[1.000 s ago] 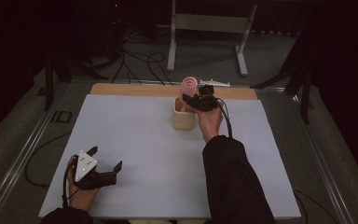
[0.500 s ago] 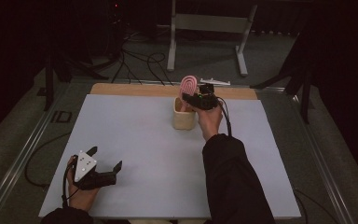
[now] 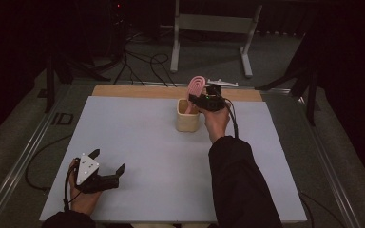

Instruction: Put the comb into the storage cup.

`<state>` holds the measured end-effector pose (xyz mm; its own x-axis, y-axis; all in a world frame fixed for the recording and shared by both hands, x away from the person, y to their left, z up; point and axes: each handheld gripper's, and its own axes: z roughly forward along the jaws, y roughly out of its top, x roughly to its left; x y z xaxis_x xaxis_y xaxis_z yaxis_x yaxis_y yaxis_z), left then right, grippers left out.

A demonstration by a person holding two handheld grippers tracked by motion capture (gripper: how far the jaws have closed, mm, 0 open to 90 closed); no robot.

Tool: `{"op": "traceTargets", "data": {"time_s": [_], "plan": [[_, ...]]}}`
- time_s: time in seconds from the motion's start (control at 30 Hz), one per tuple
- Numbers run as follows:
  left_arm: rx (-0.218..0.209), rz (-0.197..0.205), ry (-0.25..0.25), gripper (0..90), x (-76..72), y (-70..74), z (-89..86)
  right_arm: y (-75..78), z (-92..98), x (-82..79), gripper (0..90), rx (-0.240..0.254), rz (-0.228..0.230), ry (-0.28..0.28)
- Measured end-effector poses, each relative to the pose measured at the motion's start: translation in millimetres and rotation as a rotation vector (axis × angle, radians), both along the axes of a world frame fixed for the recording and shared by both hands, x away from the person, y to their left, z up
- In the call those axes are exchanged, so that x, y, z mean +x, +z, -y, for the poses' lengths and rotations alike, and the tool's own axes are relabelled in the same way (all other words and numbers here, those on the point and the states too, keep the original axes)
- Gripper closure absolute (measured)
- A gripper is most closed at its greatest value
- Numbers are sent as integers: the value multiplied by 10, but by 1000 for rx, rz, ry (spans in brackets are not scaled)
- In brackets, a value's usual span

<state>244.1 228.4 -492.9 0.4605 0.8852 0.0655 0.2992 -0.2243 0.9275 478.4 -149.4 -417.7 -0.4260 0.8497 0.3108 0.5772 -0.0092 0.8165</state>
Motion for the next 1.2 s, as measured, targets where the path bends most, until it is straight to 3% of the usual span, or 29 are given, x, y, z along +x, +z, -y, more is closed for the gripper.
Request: {"op": "traceTargets", "data": {"time_s": [0.4,0.77,1.2], "plan": [[1,1,1,2,-1,1,-1,-1,13,-15,471,-17,7,2],[4,1,0,2,-1,0,2,-33,34,-19,310,-35,-20,5],[7,3,3,2,-2,-1,8,9,30,-67,132,-113,4,-4]]}}
